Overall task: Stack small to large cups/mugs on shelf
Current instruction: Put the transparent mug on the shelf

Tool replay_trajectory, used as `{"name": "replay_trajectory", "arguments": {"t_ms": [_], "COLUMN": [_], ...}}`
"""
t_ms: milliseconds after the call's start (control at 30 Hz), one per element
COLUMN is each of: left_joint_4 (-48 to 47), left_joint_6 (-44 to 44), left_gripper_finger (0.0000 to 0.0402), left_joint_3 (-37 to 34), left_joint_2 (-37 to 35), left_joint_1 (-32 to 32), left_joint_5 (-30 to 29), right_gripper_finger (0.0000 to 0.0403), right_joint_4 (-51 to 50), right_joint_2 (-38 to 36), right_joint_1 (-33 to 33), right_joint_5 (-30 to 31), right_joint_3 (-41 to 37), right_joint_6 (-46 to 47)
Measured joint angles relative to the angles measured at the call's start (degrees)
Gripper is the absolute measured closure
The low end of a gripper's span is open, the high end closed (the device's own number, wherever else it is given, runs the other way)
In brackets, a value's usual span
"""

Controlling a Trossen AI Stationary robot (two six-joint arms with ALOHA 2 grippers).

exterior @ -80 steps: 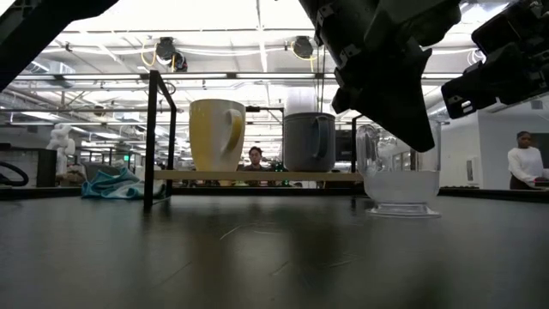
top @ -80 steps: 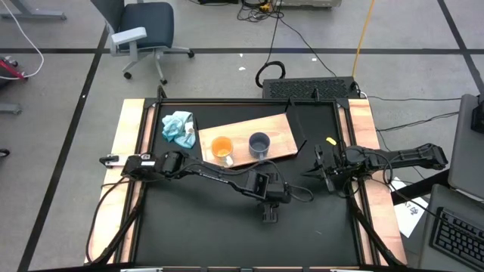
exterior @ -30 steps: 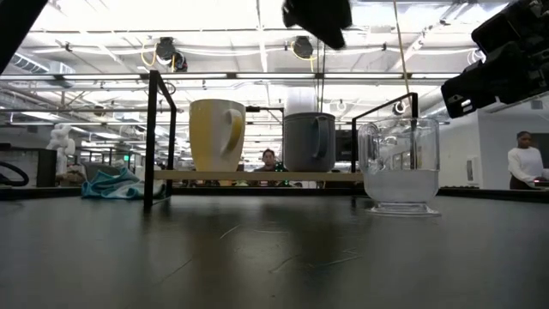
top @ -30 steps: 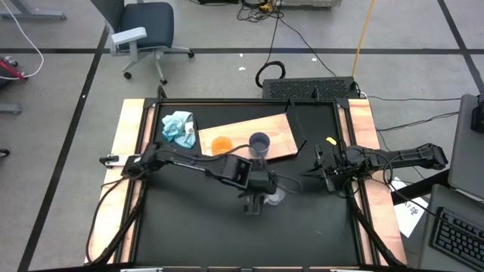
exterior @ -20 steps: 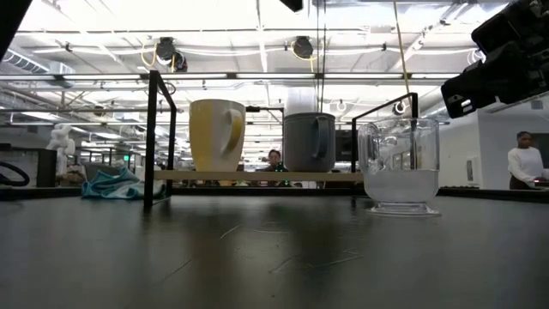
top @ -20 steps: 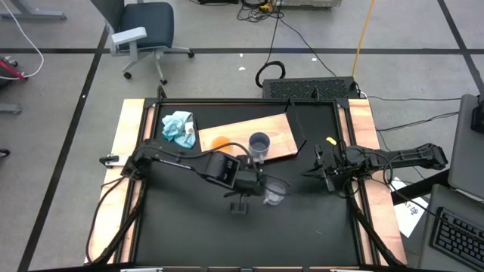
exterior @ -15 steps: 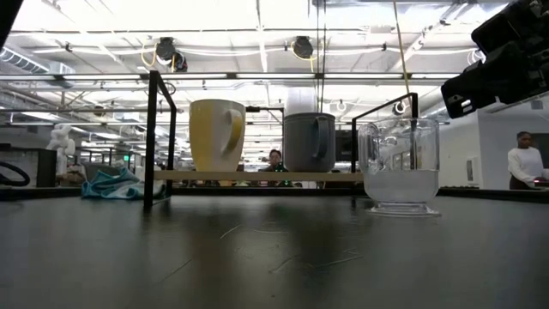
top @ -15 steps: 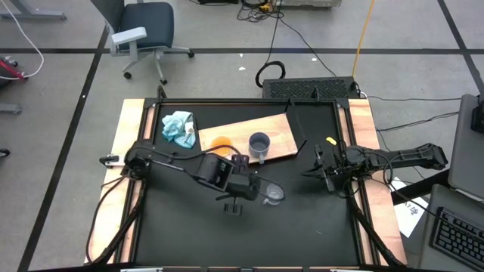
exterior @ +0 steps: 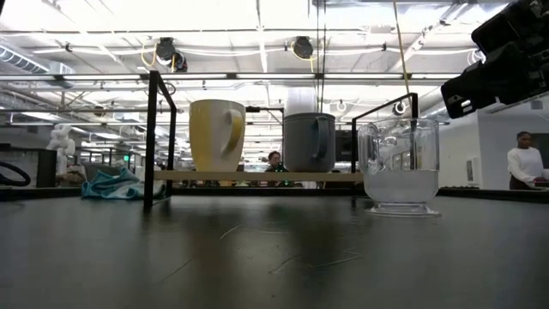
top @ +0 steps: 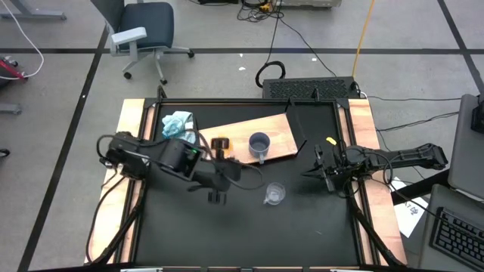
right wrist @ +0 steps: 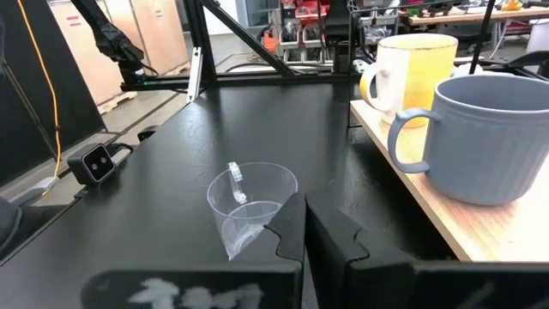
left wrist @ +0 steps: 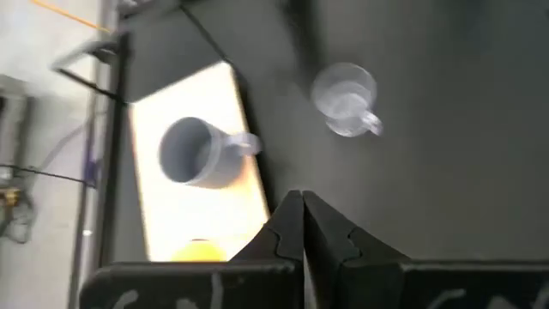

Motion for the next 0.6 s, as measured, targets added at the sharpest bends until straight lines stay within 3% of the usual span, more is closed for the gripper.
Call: {"name": "replay_trajectory", "arguments": {"t_ms": [367, 600], "left_joint_4": [0.7, -4.9], "left_joint_6": [1.9, -2.2], "left_gripper_finger": [0.0401, 0.0401], "left_joint_3": [0.0, -0.1], "left_joint_2": [-2.7, -5.5], "left_joint_1": [0.6, 1.0], "left_joint_5": [-6.3, -11.4], "right_gripper_finger": [0.0403, 0.0403], "right_joint_4": [0.0, 0.0], "right_joint_2": [0.0, 0.0], "right_joint_1": [0.0, 0.0], "right_joint_5": [0.0, 0.0], "right_joint_3": [0.0, 0.0], "right_joint_6": [0.0, 0.3]}}
